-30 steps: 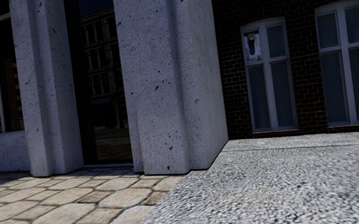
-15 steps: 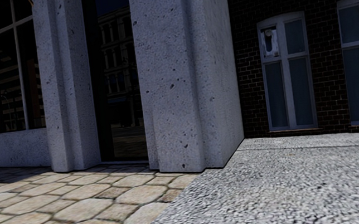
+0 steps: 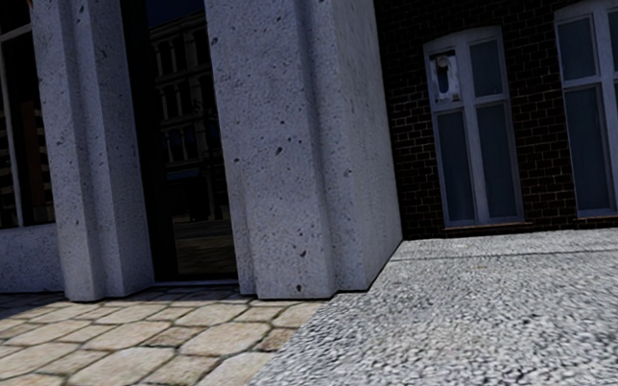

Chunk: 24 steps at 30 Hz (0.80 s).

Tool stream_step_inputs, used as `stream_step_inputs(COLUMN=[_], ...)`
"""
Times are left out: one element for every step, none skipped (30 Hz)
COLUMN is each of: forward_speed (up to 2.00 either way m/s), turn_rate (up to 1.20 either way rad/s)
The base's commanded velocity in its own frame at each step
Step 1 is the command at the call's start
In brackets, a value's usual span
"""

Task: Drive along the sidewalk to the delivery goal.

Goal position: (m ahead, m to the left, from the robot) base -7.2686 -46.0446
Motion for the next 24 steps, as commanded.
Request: stream_step_inputs(forward_speed=[0.00, 0.00, 0.00, 0.00, 0.00, 0.00, 0.00, 0.00, 0.00, 0.00, 0.00, 0.00, 0.00, 0.00, 0.00, 0.00, 0.00, 0.00, 0.00, 0.00, 0.00, 0.00, 0.00, 0.00], turn_rate=[-1.20, -1.20, -1.20, -1.20, -1.20, -1.20, -1.20, -1.20, -1.20, -1.20, -1.20, -1.20, -1.20, -1.20, -1.20, -1.20, -1.20, -1.17, -1.15, -1.13, -1.13, -1.04, -0.74, -0.53])
